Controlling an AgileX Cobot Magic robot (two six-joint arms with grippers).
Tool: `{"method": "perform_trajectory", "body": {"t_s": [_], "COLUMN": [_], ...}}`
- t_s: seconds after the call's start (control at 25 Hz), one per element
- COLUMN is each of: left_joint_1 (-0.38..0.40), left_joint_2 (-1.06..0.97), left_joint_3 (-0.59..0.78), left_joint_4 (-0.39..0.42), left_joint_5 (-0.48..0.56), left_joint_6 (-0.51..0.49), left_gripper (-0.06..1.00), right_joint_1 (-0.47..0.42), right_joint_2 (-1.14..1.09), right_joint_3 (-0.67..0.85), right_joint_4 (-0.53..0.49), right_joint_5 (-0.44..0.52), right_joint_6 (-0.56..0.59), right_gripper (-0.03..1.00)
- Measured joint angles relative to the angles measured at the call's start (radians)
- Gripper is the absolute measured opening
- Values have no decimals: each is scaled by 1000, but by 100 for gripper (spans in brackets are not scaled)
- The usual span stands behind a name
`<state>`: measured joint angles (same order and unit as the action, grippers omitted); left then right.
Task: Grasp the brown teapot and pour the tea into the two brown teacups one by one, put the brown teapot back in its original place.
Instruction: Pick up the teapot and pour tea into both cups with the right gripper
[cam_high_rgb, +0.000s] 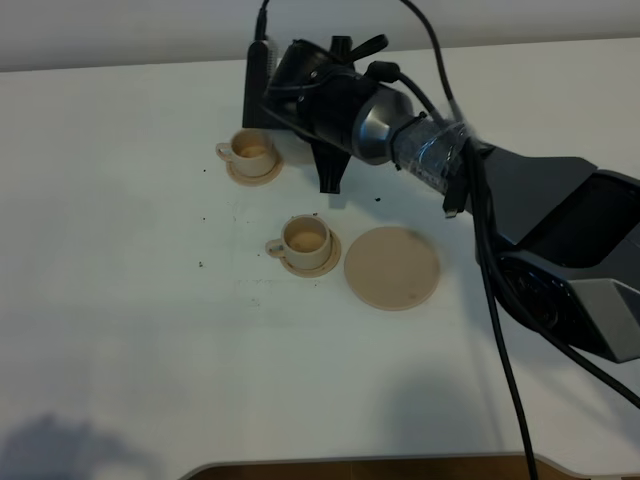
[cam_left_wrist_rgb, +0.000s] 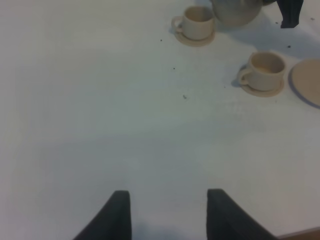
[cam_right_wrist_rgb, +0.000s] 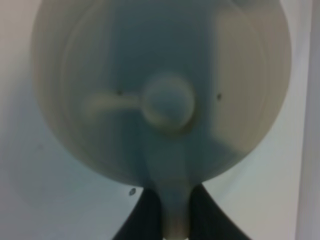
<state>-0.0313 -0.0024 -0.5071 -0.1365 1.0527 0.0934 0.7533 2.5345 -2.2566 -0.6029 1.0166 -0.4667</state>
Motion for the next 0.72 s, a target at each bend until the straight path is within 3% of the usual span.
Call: {"method": "perform_trajectory", "body": {"t_s": [0.72], "left_joint_1": [0], "left_joint_2": [0], "left_joint_3": [0], "left_joint_4": [0], "left_joint_5": [0], "left_joint_6": [0], "left_gripper": [36], "right_joint_1": [19], "right_joint_2": [29], "right_joint_3": [0], "right_joint_4": [-153], "right_joint_5": [-16], "right_joint_6": [-45], "right_gripper": [12]}}
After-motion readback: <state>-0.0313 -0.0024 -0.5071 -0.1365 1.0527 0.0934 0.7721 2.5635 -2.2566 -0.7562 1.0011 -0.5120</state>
